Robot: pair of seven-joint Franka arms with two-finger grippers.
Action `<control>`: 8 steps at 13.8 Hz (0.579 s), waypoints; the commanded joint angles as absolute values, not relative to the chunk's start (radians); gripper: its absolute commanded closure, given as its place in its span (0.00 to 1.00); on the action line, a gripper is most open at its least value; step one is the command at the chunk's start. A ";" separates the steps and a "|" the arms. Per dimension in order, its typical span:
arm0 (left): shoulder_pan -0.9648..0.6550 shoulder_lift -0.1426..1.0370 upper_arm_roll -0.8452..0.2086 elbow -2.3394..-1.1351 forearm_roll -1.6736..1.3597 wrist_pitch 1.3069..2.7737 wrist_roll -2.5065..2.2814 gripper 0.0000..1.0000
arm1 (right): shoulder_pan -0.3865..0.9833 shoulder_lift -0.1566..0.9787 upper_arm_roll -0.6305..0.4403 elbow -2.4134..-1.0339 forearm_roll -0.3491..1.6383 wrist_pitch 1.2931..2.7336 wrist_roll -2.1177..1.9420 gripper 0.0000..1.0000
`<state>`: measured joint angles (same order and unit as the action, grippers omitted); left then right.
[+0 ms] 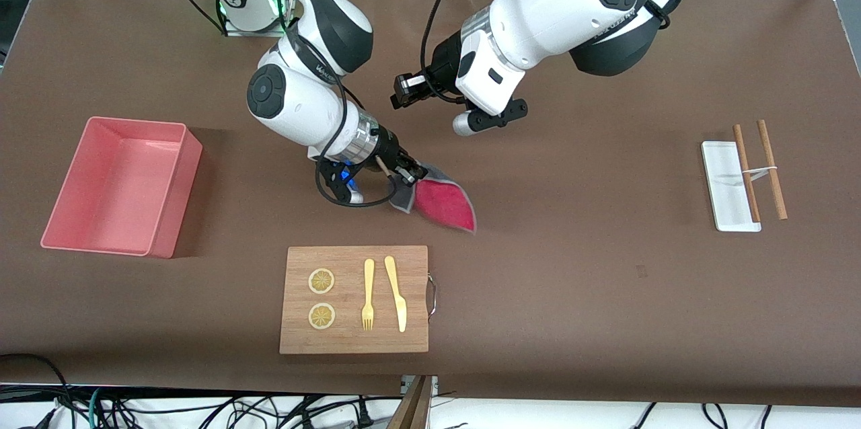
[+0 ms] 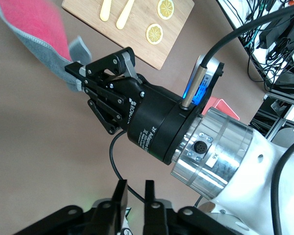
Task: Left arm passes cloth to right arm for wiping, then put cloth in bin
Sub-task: 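Grasp the hanging cloth with the right gripper below the left gripper, then open the left gripper and withdraw it while the right gripper holds cloth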
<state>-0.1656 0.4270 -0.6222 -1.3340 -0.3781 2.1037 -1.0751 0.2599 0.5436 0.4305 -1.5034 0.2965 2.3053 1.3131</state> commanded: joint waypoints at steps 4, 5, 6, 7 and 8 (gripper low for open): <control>-0.155 0.423 -0.617 -1.313 -0.368 2.088 -1.069 0.00 | 0.253 0.549 0.440 -1.489 0.296 2.293 1.290 1.00; -0.152 0.417 -0.612 -1.313 -0.364 2.070 -1.069 0.00 | 0.253 0.549 0.440 -1.491 0.296 2.284 1.281 1.00; -0.149 0.411 -0.612 -1.313 -0.316 2.048 -1.068 0.00 | 0.253 0.548 0.440 -1.491 0.296 2.263 1.281 1.00; -0.144 0.399 -0.615 -1.313 -0.260 2.019 -1.066 0.00 | 0.253 0.545 0.440 -1.490 0.296 2.237 1.279 1.00; -0.131 0.391 -0.617 -1.313 -0.236 1.987 -1.065 0.00 | 0.258 0.542 0.440 -1.489 0.296 2.220 1.279 1.00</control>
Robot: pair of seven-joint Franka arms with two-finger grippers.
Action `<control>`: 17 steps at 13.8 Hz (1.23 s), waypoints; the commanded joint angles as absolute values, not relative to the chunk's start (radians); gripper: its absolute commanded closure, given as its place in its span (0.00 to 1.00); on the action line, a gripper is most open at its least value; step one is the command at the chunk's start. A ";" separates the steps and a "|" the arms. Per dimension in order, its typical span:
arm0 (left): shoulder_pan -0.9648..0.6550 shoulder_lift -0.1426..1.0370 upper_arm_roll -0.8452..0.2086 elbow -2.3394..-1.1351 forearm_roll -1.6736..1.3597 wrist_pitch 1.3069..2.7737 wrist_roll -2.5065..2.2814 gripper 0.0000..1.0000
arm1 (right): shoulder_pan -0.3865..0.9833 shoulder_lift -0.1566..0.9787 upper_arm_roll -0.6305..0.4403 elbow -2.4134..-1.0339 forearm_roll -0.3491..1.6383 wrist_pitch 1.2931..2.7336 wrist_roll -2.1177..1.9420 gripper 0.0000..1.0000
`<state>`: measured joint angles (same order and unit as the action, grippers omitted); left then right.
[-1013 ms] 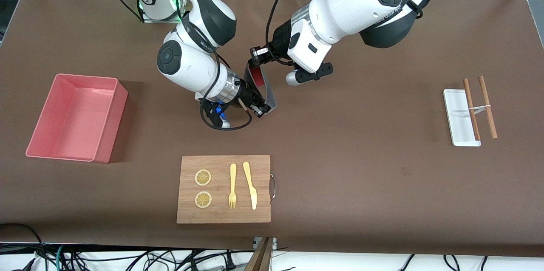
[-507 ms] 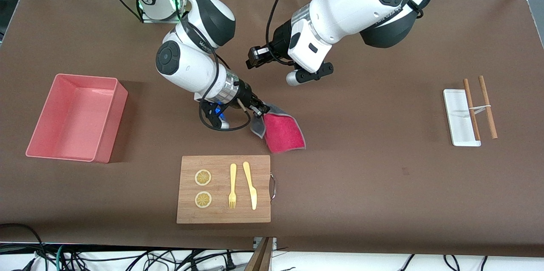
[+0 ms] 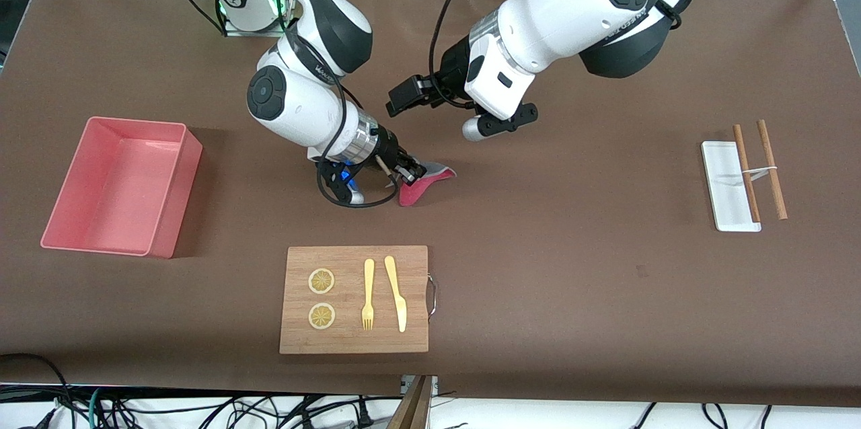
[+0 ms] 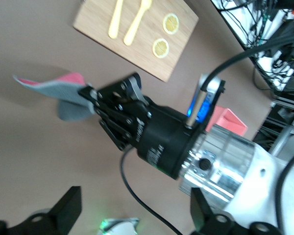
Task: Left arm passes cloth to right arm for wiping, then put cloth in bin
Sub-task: 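Open the left gripper and withdraw it while the right gripper holds cloth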
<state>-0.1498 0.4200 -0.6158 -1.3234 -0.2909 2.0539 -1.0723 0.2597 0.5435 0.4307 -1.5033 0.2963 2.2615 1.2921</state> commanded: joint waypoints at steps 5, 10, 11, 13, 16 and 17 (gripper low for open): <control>-0.037 0.345 -0.614 -1.313 -0.235 1.783 -0.876 0.00 | 0.276 0.541 0.439 -1.491 0.278 2.108 1.285 1.00; 0.073 0.296 -0.614 -1.313 -0.163 1.573 -0.632 0.00 | 0.275 0.543 0.439 -1.526 0.241 1.999 1.232 1.00; 0.096 0.287 -0.615 -1.313 -0.152 1.545 -0.599 0.00 | 0.275 0.543 0.439 -1.546 0.239 1.994 1.221 1.00; 0.147 0.275 -0.615 -1.313 -0.147 1.488 -0.507 0.00 | 0.273 0.543 0.439 -1.590 0.200 1.991 1.206 1.00; 0.198 0.258 -0.614 -1.312 -0.068 1.433 -0.369 0.00 | 0.259 0.543 0.431 -1.663 0.137 1.991 1.145 1.00; 0.213 0.258 -0.614 -1.313 -0.037 1.422 -0.321 0.00 | 0.244 0.545 0.428 -1.684 0.118 1.991 1.123 1.00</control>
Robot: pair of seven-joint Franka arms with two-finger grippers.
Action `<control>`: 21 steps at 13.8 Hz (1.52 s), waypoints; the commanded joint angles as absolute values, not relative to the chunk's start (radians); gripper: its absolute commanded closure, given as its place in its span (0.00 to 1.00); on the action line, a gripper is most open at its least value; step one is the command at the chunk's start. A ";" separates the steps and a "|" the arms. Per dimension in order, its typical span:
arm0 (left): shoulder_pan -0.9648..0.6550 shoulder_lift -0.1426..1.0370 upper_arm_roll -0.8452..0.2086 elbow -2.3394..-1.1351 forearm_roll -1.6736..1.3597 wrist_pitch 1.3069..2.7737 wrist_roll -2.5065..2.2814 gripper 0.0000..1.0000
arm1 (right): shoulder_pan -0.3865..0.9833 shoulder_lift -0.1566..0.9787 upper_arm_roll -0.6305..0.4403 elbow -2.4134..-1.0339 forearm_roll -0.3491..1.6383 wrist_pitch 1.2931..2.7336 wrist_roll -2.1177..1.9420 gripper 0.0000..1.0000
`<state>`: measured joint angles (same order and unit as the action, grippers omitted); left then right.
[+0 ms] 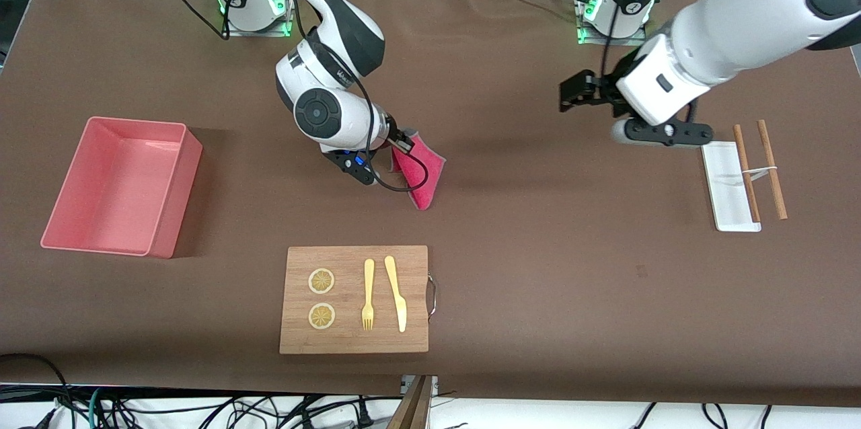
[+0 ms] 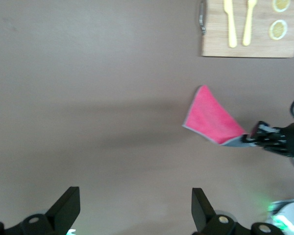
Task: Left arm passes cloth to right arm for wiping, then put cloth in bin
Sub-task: 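Move the cloth with the right gripper down onto the table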
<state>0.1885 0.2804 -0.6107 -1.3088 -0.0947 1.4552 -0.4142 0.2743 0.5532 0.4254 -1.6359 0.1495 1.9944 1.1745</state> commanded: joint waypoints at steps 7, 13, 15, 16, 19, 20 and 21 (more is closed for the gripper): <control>0.345 0.258 -0.612 -1.312 0.130 1.370 0.096 0.00 | 0.184 0.541 0.185 -1.740 0.029 1.913 0.711 1.00; 0.179 0.143 -0.287 -1.399 0.063 1.403 0.241 0.00 | 0.157 0.520 -0.011 -1.730 -0.017 1.873 0.333 1.00; 0.071 0.077 -0.142 -1.500 0.038 1.495 0.247 0.00 | 0.127 0.511 -0.011 -1.730 -0.063 1.873 0.270 1.00; 0.039 0.034 -0.111 -1.576 0.029 1.572 0.235 0.00 | 0.121 0.506 -0.009 -1.729 -0.093 1.875 0.235 1.00; -0.004 -0.072 -0.087 -1.732 0.028 1.666 0.222 0.00 | 0.114 0.482 0.014 -1.729 -0.086 1.875 0.259 1.00; -0.011 -0.084 -0.089 -1.739 0.023 1.663 0.213 0.00 | 0.112 0.482 0.050 -1.729 -0.084 1.875 0.315 1.00; -0.012 -0.081 -0.097 -1.729 0.014 1.648 0.189 0.00 | 0.112 0.482 0.084 -1.729 -0.084 1.878 0.389 1.00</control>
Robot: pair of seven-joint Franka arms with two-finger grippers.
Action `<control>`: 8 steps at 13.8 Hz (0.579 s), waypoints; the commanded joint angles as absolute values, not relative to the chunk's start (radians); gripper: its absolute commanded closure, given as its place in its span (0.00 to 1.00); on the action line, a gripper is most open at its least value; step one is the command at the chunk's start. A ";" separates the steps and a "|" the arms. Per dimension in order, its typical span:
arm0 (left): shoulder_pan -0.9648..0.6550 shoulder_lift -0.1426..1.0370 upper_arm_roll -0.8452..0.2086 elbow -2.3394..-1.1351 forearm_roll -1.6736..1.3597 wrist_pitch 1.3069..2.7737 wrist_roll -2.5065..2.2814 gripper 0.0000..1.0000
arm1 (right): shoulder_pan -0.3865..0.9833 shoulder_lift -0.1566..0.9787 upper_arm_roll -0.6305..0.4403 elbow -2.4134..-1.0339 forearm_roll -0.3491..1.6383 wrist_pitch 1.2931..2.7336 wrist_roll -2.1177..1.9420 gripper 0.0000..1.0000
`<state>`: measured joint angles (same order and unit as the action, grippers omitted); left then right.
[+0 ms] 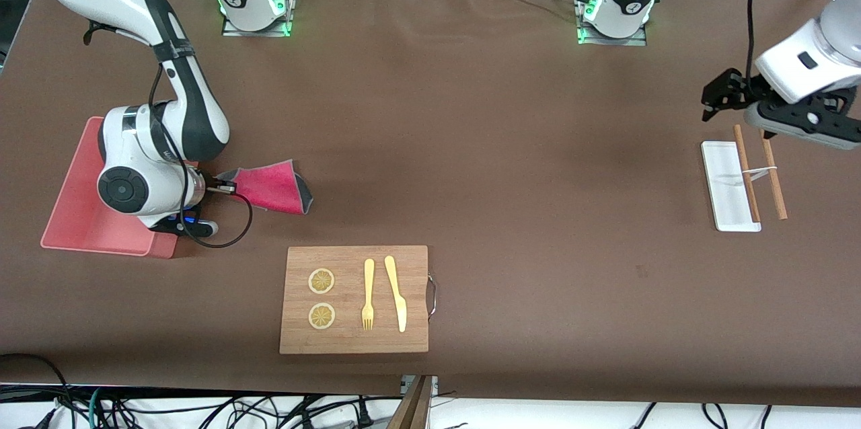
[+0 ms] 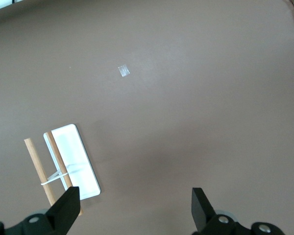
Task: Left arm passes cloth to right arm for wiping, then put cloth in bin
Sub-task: 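Move the cloth with the right gripper down onto the table, then wipe the table surface with the cloth in the right gripper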
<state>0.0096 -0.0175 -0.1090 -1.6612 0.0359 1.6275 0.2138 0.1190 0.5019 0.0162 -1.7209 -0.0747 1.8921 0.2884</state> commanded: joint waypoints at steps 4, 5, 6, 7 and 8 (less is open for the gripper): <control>0.005 -0.057 -0.089 -1.697 -0.052 1.586 0.109 0.00 | 0.165 0.508 0.161 -1.726 -0.011 1.939 0.638 1.00; 0.003 -0.058 -0.089 -1.698 -0.052 1.586 0.109 0.00 | 0.184 0.517 0.170 -1.726 -0.005 1.959 0.690 1.00; 0.002 -0.057 -0.094 -1.697 -0.051 1.586 0.110 0.00 | 0.195 0.529 0.193 -1.723 -0.005 1.985 0.740 1.00; -0.002 -0.057 -0.097 -1.695 -0.049 1.586 0.109 0.00 | 0.204 0.540 0.216 -1.712 -0.003 2.008 0.800 1.00; -0.008 -0.058 -0.100 -1.694 -0.040 1.585 0.107 0.00 | 0.219 0.551 0.235 -1.698 -0.003 2.026 0.855 1.00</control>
